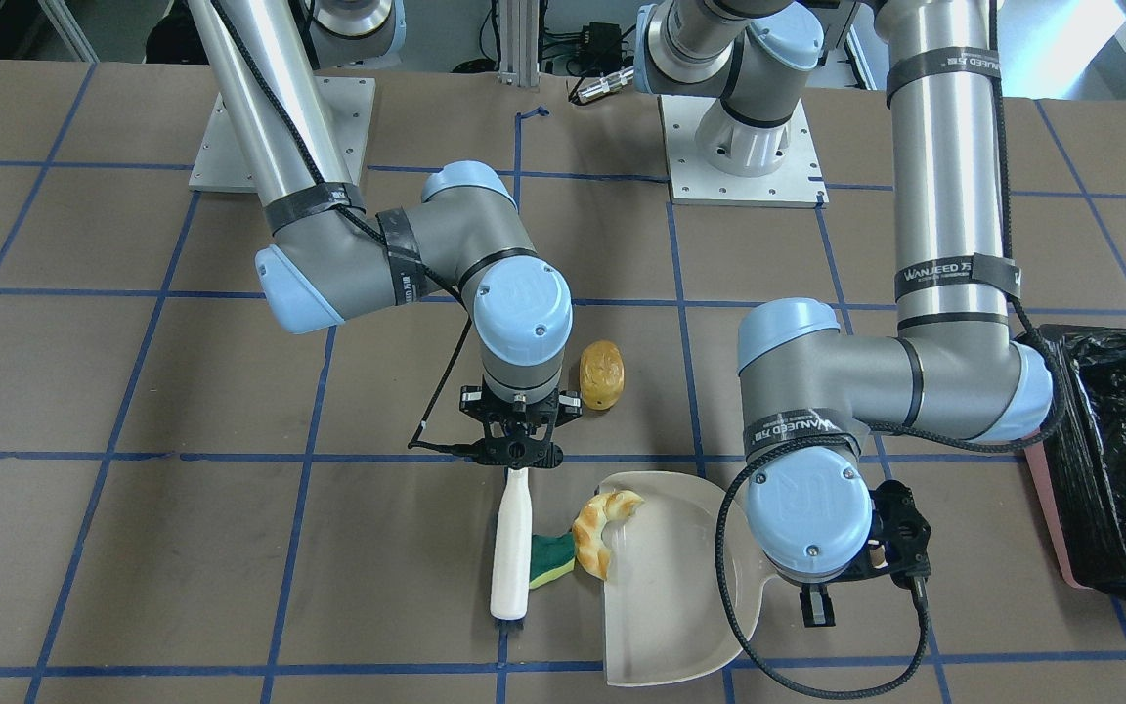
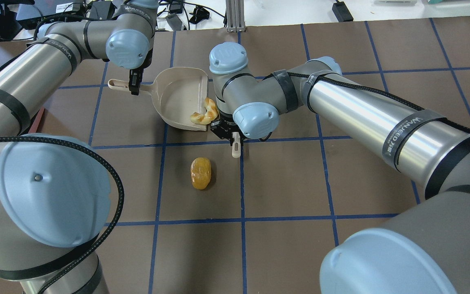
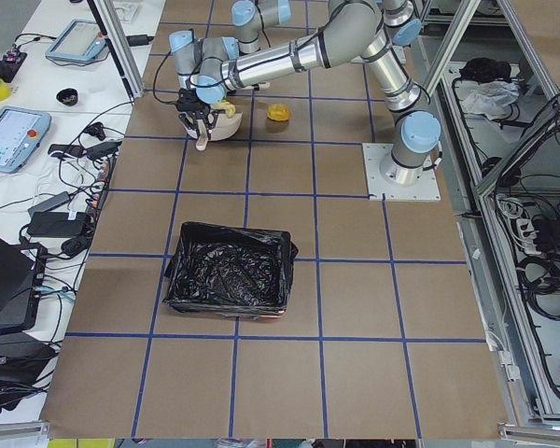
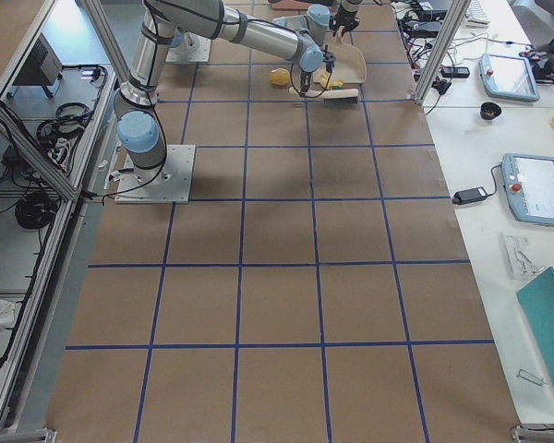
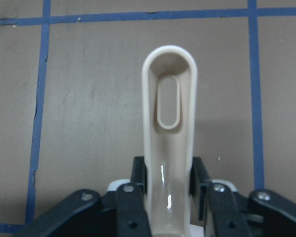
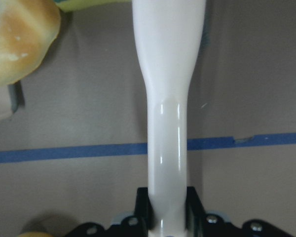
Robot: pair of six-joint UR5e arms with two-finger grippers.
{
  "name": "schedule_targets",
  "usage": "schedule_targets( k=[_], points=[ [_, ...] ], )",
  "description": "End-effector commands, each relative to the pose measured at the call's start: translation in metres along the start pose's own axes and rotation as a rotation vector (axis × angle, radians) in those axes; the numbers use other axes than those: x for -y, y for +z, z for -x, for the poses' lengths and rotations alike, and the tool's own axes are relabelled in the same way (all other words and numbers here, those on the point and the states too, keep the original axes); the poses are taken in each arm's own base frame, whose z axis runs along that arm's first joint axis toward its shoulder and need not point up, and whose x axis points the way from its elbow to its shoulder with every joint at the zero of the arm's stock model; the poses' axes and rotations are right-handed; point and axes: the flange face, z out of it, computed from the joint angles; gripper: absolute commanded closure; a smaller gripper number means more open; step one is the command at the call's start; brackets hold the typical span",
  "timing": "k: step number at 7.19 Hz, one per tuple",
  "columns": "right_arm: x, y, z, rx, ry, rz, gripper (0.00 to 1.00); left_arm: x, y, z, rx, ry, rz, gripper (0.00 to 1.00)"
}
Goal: Sweep and dump trash into bin
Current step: 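Sweep the bread roll and sponge into the dustpan with the right gripper's brush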
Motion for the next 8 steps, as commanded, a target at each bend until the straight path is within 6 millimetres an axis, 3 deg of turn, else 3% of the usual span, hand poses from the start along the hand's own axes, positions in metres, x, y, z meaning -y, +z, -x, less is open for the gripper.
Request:
schedule_targets(
  k=[1, 3, 6, 8],
  points=[
    [-0.009, -0.017, 0.035, 0.088, 0.012, -0.001, 0.96, 0.0, 0.001, 0.0, 0.001, 0.002, 0.003, 1.0],
    [0.001, -0.02, 0.057, 0.175, 0.081, 0.027, 0.96, -0.002, 0.001, 0.0, 0.0, 0.001, 0.01, 1.0],
    [0.002, -0.031, 0.068, 0.26, 0.125, 0.06, 0.96, -0.004, 0.002, 0.001, 0.0, 0.024, 0.033, 1.0],
    [-0.001, -0.039, 0.065, 0.242, 0.142, 0.062, 0.95, -0.014, -0.002, -0.001, -0.073, 0.122, 0.146, 1.0]
  ],
)
